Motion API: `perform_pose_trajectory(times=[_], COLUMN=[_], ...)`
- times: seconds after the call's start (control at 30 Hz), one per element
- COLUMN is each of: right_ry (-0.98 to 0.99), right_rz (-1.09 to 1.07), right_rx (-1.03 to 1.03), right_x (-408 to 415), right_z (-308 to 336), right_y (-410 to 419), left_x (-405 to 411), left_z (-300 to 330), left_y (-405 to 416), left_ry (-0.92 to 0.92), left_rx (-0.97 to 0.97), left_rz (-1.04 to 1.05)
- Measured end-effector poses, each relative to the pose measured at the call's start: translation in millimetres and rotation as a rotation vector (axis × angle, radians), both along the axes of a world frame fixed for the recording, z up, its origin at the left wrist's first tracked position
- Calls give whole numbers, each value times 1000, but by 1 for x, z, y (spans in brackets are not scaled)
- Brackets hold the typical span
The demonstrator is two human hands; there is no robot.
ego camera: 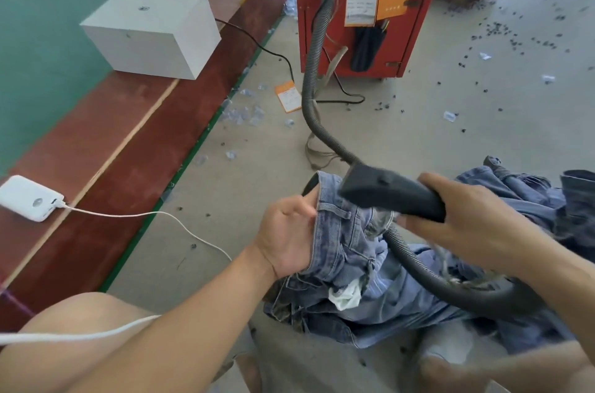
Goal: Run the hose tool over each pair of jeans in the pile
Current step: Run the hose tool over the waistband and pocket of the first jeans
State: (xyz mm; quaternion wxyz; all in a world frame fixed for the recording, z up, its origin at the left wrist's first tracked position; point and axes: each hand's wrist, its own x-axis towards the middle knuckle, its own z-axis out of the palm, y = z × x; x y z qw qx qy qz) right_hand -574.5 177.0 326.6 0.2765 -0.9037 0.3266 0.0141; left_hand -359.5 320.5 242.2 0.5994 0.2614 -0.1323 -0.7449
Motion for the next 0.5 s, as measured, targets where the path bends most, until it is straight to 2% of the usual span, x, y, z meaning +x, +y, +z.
perform_pose_trajectory(times=[0.1, 0.3, 0.4, 0.5], right_ry=[-96, 161, 113, 35], right_rz=[-80, 179, 89, 4], right_rx=[37, -34, -37, -1], right_x=[-1, 3, 12, 12], right_z=[13, 13, 2, -2], right_y=[-4, 19, 22, 21], left_x=[-4, -12, -9, -4], left_z=[0, -4, -5, -2], left_y=[-3, -6, -5, -6], left_ry=[128, 161, 222, 196], left_rx=[20, 95, 82, 71], left_rz=[11, 37, 54, 45])
